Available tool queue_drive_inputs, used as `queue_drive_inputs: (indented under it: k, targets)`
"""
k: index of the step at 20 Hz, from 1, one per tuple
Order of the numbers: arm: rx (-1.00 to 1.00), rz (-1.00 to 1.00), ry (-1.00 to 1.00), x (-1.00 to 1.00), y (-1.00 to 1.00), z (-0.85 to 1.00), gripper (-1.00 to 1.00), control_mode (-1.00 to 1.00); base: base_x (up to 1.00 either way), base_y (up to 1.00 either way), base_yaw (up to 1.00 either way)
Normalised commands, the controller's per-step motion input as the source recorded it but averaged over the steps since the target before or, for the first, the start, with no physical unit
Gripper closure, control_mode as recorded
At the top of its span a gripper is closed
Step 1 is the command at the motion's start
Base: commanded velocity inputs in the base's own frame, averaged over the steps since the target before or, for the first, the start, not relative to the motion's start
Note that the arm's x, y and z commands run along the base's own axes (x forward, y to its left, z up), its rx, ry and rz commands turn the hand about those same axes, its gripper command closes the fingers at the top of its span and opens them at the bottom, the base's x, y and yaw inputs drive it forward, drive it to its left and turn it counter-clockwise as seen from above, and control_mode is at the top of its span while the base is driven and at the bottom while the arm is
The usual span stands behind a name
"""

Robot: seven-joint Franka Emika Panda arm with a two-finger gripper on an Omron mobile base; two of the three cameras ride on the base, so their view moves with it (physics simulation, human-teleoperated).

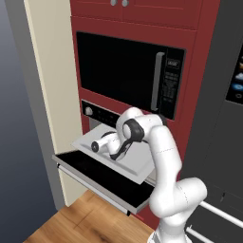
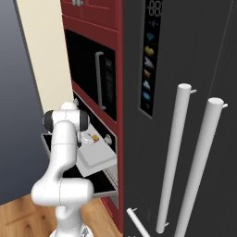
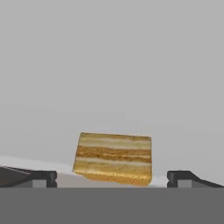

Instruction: Take the baked cake out of the oven and place it on the plate for cooling. Then close the oven door.

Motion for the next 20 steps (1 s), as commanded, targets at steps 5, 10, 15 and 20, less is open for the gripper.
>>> queue_drive_inputs:
  k: [5, 10, 15, 20]
  targets:
    - [0.0, 0.02, 0.0, 0.16, 0.0, -0.1, -1.0, -1.0, 0.0, 0.0, 0.0]
    - [0.0, 0.01, 0.01, 0.13, 0.0, -0.1, -1.0, -1.0, 0.0, 0.0, 0.0]
    - [0.0, 0.01, 0.03, 0.08, 0.0, -0.13, -1.0, -1.0, 0.0, 0.0, 0.0]
    - [0.0, 0.01, 0.06, 0.02, 0.02, -0.14, 1.0, -1.0, 0.0, 0.0, 0.0]
